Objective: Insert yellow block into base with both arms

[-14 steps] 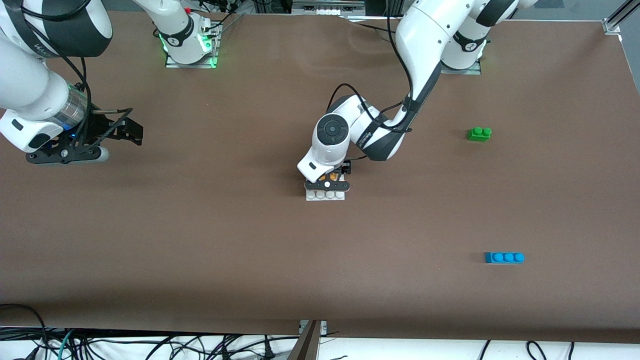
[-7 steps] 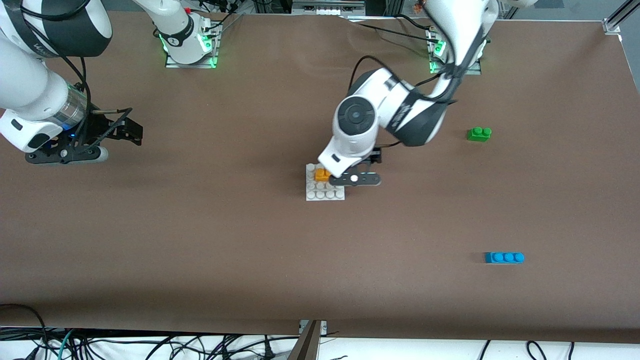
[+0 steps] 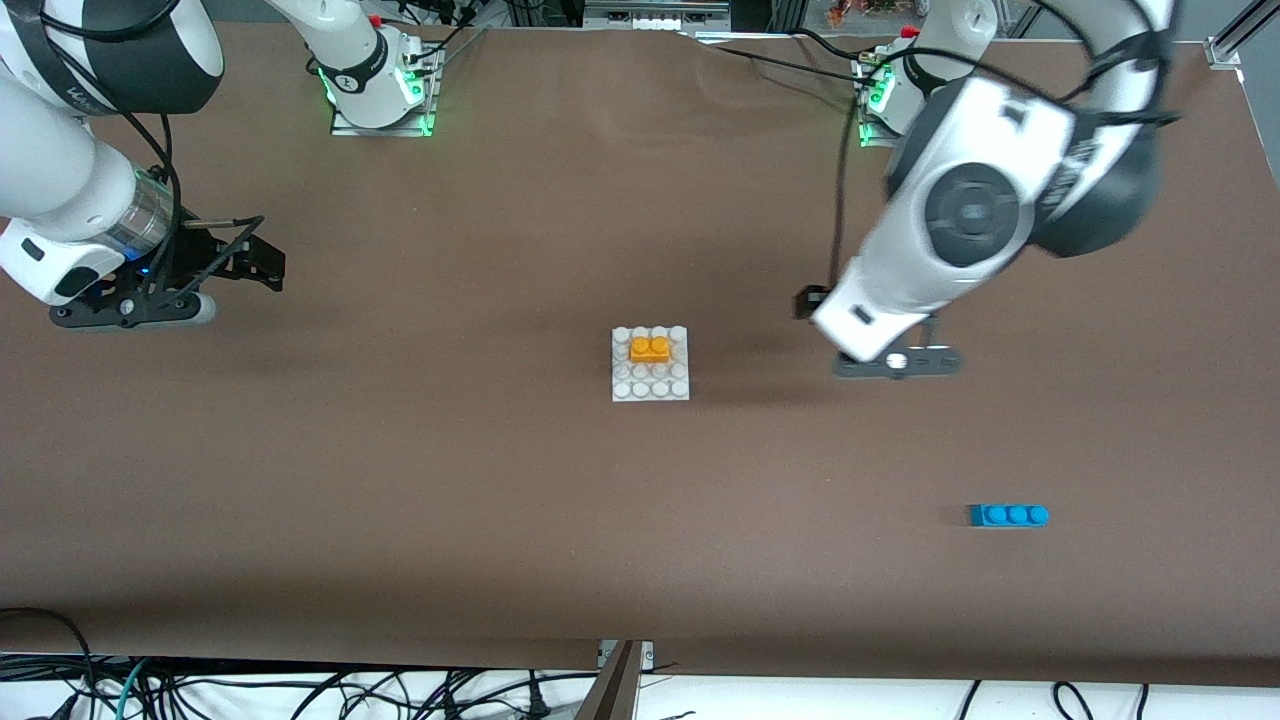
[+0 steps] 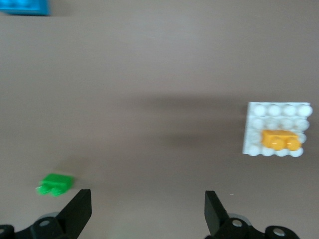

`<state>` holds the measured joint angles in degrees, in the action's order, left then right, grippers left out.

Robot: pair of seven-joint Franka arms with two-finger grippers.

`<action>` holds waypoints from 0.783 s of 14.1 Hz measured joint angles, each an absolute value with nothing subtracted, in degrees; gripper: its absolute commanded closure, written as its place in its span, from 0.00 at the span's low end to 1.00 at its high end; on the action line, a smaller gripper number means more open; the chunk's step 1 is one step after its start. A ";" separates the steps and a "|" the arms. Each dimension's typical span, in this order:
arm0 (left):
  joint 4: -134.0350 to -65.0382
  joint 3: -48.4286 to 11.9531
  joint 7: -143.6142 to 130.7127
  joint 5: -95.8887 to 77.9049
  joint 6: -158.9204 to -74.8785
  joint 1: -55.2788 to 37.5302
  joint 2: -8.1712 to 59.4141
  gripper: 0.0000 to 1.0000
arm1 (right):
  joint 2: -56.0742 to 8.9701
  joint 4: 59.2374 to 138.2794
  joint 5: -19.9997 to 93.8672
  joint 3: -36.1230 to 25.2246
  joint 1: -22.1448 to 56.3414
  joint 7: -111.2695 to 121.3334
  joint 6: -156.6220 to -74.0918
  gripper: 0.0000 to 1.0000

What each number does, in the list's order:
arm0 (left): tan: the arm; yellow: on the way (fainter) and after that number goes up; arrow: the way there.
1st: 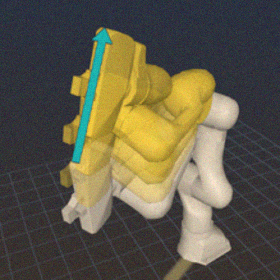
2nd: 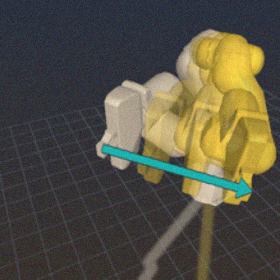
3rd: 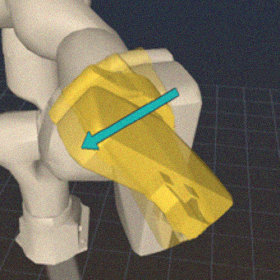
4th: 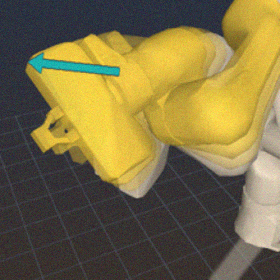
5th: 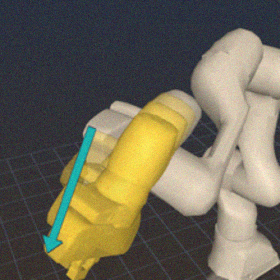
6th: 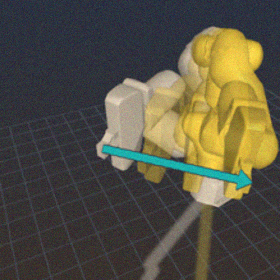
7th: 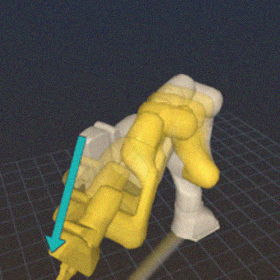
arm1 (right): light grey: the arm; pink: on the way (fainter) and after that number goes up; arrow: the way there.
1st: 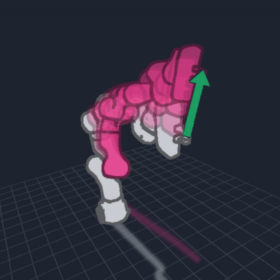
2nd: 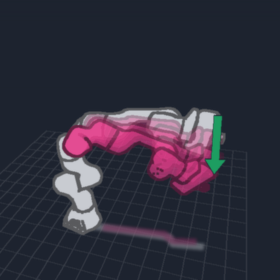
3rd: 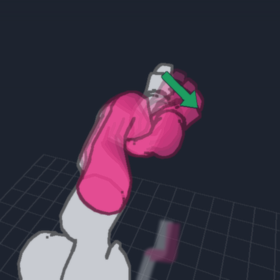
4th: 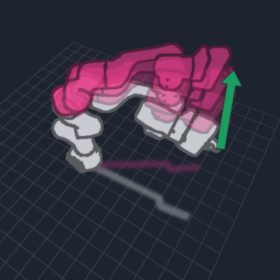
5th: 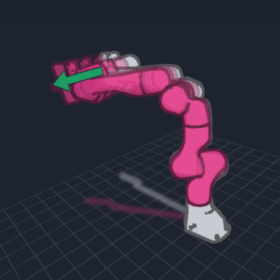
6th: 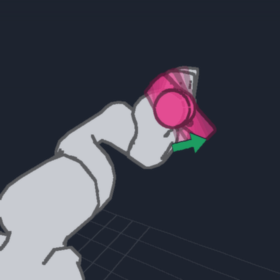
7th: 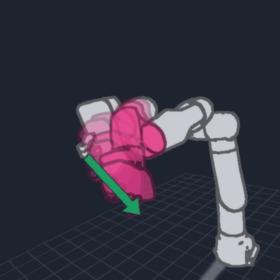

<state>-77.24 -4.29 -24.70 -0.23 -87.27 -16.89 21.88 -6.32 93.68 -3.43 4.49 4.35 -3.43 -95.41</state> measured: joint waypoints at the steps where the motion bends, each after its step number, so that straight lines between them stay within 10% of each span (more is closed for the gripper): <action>1: -77.24 -4.31 -22.58 -0.27 -86.12 -14.35 20.53 0.00 | -6.32 93.68 -3.43 4.49 4.35 -3.44 -95.41 0.01; 11: -82.25 -3.79 -3.30 -0.34 -84.56 1.43 13.04 0.00 | -6.33 93.67 -3.43 4.48 4.34 -3.44 -95.41 0.01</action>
